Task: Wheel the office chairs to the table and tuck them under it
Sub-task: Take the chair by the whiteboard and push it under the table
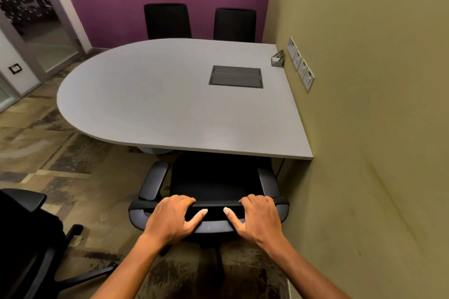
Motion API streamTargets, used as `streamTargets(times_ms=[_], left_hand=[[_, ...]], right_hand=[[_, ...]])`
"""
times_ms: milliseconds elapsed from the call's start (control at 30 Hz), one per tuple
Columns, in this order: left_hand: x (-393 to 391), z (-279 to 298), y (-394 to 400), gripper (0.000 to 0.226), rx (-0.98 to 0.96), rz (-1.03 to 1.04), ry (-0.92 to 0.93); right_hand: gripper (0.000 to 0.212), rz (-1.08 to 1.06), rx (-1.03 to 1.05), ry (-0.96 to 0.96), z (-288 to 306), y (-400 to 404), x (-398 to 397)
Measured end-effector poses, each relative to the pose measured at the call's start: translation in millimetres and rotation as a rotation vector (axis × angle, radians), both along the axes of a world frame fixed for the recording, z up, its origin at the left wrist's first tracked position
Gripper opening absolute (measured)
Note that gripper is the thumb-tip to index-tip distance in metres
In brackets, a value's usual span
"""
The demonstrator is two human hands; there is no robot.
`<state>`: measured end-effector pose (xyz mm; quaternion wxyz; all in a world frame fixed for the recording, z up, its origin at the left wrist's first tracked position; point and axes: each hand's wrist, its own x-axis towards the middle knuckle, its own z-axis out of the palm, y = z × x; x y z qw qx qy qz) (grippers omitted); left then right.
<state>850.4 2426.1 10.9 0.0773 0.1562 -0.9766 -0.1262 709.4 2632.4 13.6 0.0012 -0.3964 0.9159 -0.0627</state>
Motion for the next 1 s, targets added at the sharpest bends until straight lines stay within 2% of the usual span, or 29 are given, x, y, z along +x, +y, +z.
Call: streamTargets(times_ms=[167, 567, 800, 1000], left_hand=[[-32, -6, -2, 0.073, -0.006, 0.01, -0.042], [-96, -14, 3, 0.076, 0.011, -0.015, -0.076], [-120, -24, 0, 0.077, 0.062, -0.021, -0.085], [-143, -12, -35, 0.077, 0.04, 0.024, -0.053]], right_hand=[[0.098, 0.004, 0.006, -0.016, -2, -4, -26], [0.092, -0.07, -0.025, -0.028, -19, 4, -80], [0.098, -0.084, -0.006, -0.081, -26, 7, -98], [0.099, -0.045, 0.026, -0.103, -9, -32, -127]])
